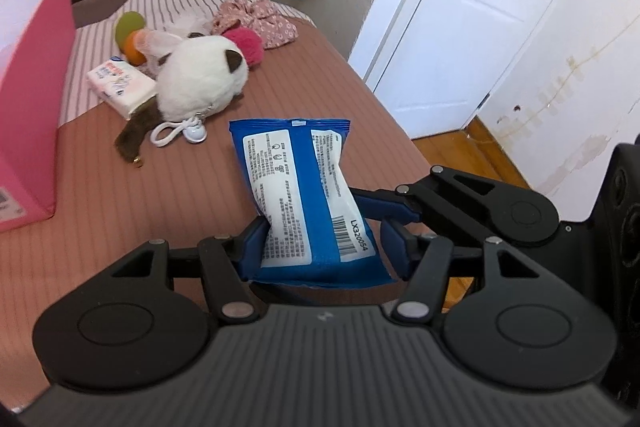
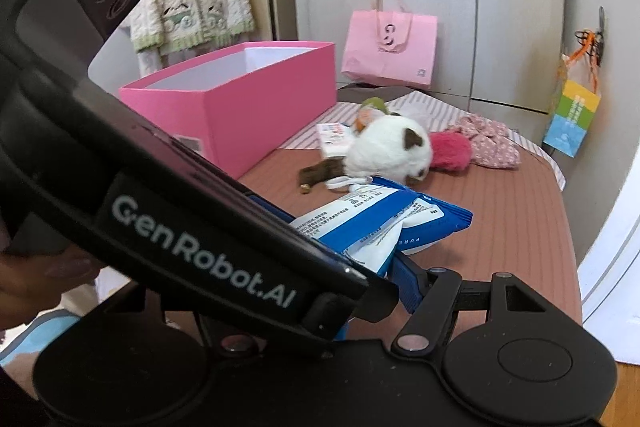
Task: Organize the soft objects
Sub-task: 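Lift the blue packet with the left gripper and carry it over the box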
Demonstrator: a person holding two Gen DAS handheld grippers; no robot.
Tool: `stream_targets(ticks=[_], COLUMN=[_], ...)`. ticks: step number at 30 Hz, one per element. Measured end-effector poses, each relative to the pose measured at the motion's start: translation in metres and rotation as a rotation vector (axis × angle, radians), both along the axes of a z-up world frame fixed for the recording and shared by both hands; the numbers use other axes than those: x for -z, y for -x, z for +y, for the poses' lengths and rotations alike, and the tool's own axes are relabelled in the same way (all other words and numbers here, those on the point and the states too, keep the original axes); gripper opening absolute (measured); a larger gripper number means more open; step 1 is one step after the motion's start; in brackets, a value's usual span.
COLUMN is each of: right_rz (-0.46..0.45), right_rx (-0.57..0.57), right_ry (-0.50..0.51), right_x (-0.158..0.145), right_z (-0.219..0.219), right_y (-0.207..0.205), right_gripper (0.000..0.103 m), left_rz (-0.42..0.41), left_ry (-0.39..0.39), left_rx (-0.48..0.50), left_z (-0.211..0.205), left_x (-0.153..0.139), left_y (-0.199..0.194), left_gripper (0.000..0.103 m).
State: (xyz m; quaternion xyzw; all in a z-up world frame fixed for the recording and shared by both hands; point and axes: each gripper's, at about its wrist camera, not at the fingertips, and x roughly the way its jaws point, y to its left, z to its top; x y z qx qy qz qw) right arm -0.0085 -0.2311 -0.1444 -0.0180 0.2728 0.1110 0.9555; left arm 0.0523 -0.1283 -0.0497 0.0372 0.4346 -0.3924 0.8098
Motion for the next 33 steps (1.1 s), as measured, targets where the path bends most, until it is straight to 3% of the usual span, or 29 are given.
stream_targets(ticks=[11, 18, 33], right_rz=[-0.003, 0.019, -0.062], right_rx=[-0.132, -0.226, -0.289], right_ry=[0.056, 0.008, 0.009], right_x=[-0.024, -0.048, -0.093], right_z=[0.057, 0.09, 0.156], right_y=[0.005, -0.007, -0.062], right_gripper=[0.073, 0.073, 0.073], left_rz=[0.001, 0.005, -0.105], left_ry=[0.034, 0.039, 0.099], left_rx=[-0.12, -0.195, -0.309], left_z=[0.068, 0.115, 0.185], left_x=[-0.021, -0.043, -0.085], left_y=[0.012, 0.009, -0.037], left_gripper=[0.059, 0.059, 0.059])
